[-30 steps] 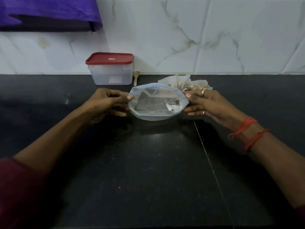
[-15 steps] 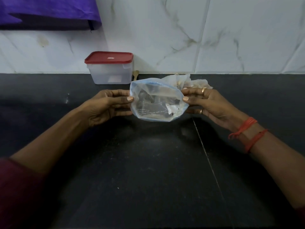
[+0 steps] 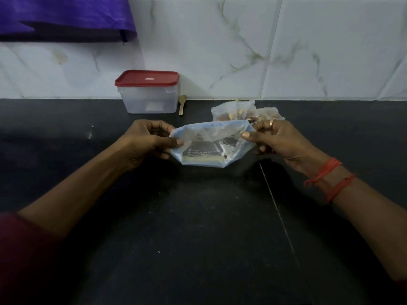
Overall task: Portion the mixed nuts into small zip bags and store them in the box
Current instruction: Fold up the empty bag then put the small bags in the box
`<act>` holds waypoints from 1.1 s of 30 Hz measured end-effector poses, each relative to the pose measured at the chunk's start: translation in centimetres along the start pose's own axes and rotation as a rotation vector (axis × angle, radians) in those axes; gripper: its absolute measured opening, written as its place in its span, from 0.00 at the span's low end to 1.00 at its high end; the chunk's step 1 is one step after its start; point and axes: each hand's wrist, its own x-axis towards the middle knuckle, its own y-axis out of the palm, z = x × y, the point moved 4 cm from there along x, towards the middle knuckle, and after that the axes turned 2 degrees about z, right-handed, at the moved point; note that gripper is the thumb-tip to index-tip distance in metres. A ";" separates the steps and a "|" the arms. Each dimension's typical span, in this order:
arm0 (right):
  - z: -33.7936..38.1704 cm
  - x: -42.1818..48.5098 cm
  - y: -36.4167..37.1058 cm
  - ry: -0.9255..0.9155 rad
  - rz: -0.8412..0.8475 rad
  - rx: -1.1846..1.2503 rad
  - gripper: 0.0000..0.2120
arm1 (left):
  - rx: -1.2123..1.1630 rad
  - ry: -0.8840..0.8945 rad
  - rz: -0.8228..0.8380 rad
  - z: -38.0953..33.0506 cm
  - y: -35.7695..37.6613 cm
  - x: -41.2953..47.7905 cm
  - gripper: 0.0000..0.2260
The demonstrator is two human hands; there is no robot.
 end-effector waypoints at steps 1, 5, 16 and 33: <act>0.2 0.0 0.1 -0.031 -0.020 -0.034 0.16 | 0.010 0.010 -0.034 -0.1 -0.1 0.0 0.10; 0.8 0.0 0.5 -0.161 -0.081 -0.141 0.08 | 0.138 0.103 -0.186 -0.8 -0.3 -0.3 0.05; 1.0 -0.3 1.2 -0.393 -0.323 -0.547 0.06 | 0.427 0.315 -0.364 -0.2 -0.4 -0.6 0.07; 0.4 0.9 0.8 -0.246 0.033 -0.546 0.19 | 0.367 0.216 0.094 -0.8 0.3 0.0 0.20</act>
